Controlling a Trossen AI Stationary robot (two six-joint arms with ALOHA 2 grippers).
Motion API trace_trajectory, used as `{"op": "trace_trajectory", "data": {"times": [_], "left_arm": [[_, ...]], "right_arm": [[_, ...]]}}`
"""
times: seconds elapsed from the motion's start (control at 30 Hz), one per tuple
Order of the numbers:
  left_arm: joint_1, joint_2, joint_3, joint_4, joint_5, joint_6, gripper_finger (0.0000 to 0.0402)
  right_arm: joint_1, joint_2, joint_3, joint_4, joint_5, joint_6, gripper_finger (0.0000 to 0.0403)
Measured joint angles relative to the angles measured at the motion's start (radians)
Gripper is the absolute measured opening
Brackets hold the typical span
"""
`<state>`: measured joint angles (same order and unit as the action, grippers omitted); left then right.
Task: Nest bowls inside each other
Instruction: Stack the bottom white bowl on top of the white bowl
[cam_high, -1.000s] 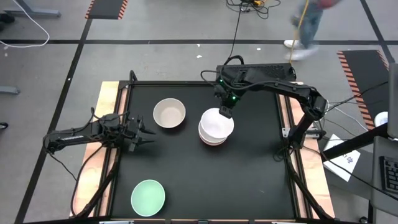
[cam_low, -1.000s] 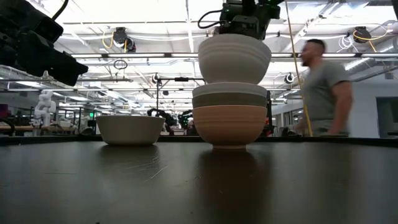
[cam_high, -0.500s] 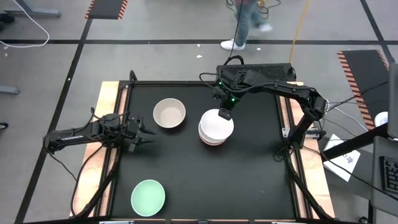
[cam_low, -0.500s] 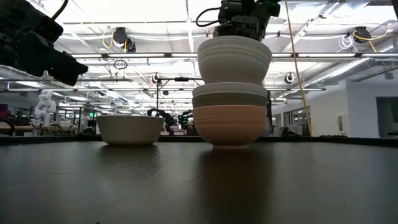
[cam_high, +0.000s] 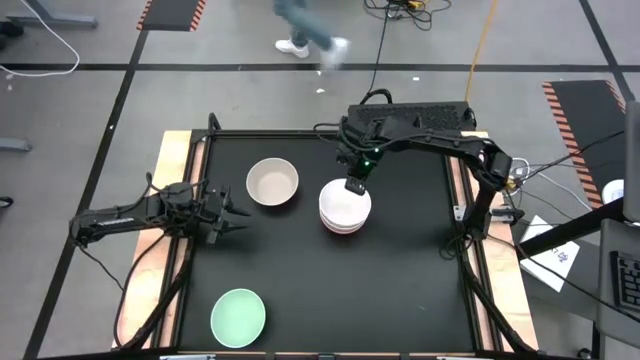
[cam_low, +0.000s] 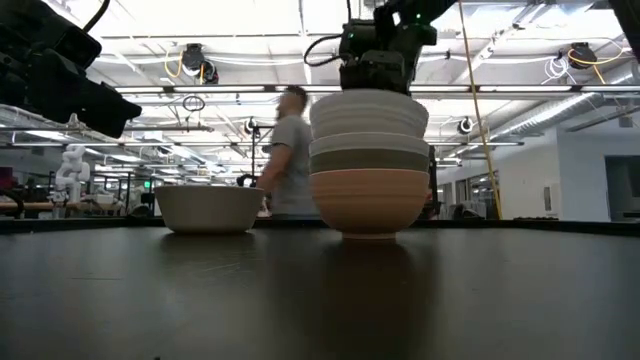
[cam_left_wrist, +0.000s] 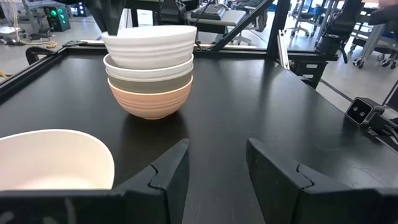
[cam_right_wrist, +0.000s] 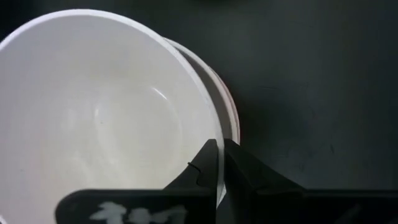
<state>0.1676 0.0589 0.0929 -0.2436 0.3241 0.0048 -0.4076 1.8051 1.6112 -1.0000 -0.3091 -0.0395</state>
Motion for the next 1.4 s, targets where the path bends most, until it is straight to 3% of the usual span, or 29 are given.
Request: {"op": "trace_trajectory", "data": {"times": [0.87, 1.4], "left_arm": [[0.000, 0.000, 0.000, 0.001, 0.017, 0.010, 0.0159], [0.000, 0.000, 0.000, 0.000, 0.043, 0.005, 0.0159]], "right_arm": [[0.062, 0.027, 0.000, -0.022, 0.158, 0.043, 0.0004], [0.074, 0.027, 0.000, 0.014, 0.150, 0.084, 0.0004]]}}
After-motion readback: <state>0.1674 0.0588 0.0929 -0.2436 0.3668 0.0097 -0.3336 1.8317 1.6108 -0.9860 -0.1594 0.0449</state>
